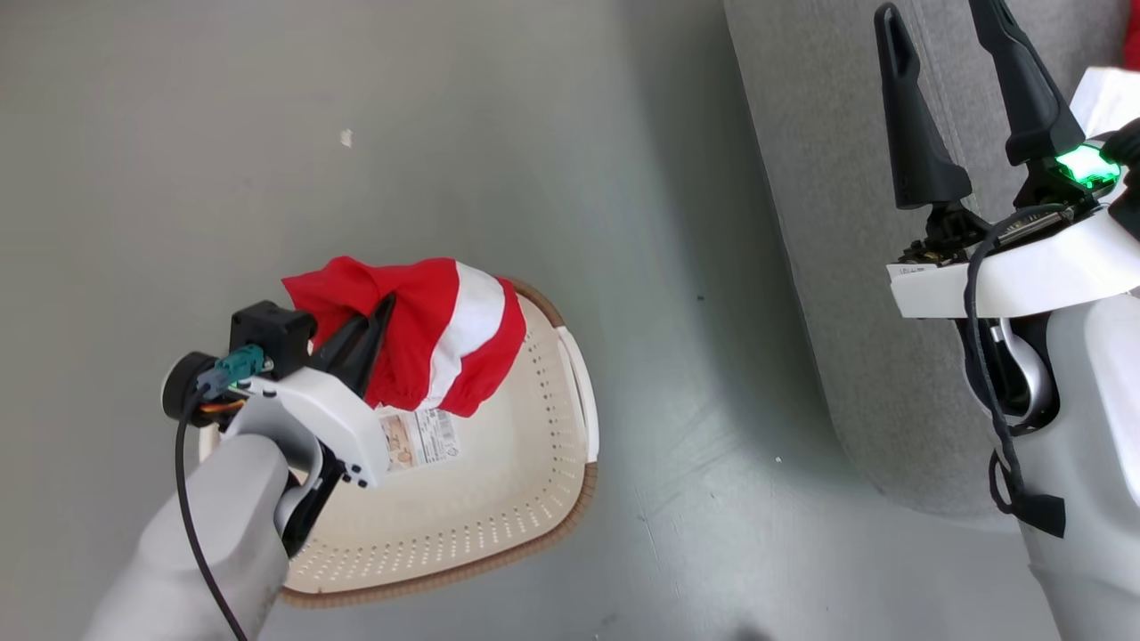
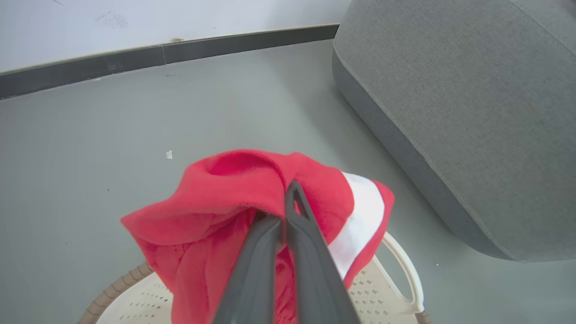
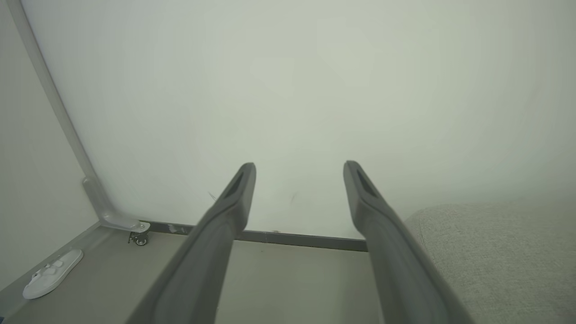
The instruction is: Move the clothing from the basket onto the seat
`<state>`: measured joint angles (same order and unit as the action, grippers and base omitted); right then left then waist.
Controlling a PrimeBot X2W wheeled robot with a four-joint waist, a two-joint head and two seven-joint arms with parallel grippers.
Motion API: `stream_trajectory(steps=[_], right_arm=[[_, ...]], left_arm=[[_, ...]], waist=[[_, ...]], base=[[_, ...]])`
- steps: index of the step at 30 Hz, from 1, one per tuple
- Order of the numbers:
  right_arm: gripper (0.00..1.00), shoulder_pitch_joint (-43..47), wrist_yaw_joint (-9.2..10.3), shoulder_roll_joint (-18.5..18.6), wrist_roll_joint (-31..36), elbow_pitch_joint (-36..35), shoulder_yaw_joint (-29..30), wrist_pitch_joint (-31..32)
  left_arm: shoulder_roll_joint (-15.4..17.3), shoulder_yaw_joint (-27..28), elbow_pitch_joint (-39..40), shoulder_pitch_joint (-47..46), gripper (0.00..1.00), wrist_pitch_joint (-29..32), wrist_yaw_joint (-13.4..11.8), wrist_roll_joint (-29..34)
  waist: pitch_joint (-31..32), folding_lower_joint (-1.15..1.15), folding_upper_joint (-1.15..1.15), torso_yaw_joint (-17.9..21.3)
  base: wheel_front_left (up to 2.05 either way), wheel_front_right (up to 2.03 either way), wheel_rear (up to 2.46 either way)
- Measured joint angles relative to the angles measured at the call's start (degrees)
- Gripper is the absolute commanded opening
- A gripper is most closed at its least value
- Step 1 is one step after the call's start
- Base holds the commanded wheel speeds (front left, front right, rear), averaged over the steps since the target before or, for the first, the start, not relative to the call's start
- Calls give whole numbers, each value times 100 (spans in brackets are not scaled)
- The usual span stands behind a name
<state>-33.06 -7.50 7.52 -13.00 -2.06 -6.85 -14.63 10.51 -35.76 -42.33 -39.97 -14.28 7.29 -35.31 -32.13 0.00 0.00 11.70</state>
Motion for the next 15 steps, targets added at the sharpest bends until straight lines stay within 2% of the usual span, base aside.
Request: stream_trajectory(steps=[15], right_arm=[[100, 263, 0, 177, -60, 216, -185, 0]], left_arm=[[-81, 493, 911, 462, 0, -1, 0, 230]], waist=[[682, 0, 0, -321]], base=[[0, 0, 0]])
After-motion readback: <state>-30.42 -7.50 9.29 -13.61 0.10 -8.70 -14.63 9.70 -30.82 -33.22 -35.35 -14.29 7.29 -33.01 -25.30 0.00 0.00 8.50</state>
